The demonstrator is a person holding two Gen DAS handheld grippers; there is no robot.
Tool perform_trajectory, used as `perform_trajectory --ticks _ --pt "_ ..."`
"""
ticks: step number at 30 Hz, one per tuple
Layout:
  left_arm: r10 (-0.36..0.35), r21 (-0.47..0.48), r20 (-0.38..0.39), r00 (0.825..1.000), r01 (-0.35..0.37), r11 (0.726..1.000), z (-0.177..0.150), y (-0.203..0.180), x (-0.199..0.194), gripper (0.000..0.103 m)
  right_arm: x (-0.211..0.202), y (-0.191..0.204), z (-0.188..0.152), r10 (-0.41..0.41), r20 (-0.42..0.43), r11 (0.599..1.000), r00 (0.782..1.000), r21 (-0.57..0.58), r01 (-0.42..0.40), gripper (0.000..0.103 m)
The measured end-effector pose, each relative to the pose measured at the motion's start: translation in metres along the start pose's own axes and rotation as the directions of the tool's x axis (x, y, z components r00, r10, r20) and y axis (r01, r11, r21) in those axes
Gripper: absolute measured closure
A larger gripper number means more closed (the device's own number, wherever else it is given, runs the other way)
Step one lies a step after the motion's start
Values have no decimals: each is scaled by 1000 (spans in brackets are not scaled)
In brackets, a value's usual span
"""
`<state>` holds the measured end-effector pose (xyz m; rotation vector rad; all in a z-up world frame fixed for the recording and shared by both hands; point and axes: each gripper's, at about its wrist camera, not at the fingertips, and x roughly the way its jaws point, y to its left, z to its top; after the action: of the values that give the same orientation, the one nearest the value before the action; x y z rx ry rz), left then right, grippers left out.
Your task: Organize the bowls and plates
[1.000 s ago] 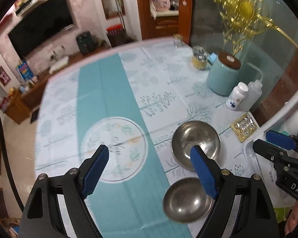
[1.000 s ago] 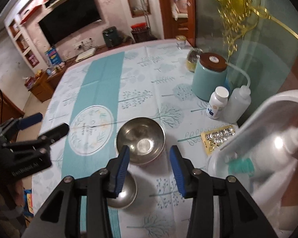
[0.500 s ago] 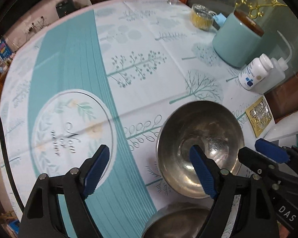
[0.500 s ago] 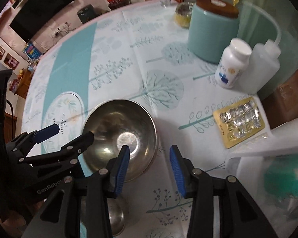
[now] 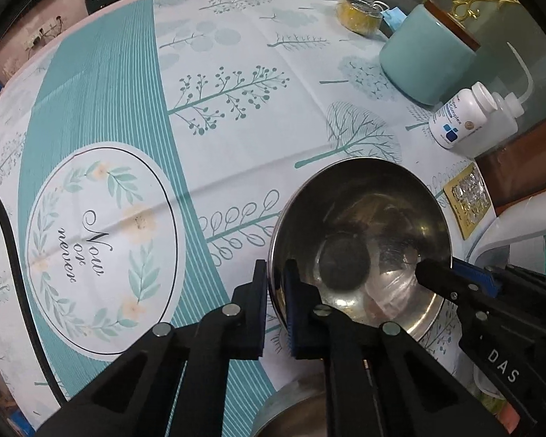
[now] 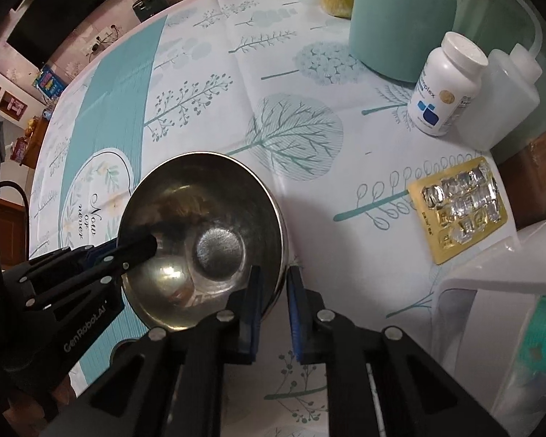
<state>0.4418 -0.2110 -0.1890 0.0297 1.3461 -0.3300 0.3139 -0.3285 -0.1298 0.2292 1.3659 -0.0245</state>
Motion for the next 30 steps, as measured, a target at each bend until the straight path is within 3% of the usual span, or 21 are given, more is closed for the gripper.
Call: perform_trajectory --ticks 8,16,25,30 --pt "-8 -32 36 999 9 999 -2 4 -31 96 -15 4 -3 25 25 1000 999 -6 -25 91" --pt "-11 -52 96 995 16 999 -21 7 -86 96 -62 16 -15 70 97 997 993 -31 -67 91" --pt "-25 -81 189 982 41 996 -83 12 -173 94 -123 39 -55 139 146 985 979 -126 -121 92" --pt "2 -112 187 982 19 994 -134 13 -203 94 -145 55 -93 177 143 968 974 -206 -146 92"
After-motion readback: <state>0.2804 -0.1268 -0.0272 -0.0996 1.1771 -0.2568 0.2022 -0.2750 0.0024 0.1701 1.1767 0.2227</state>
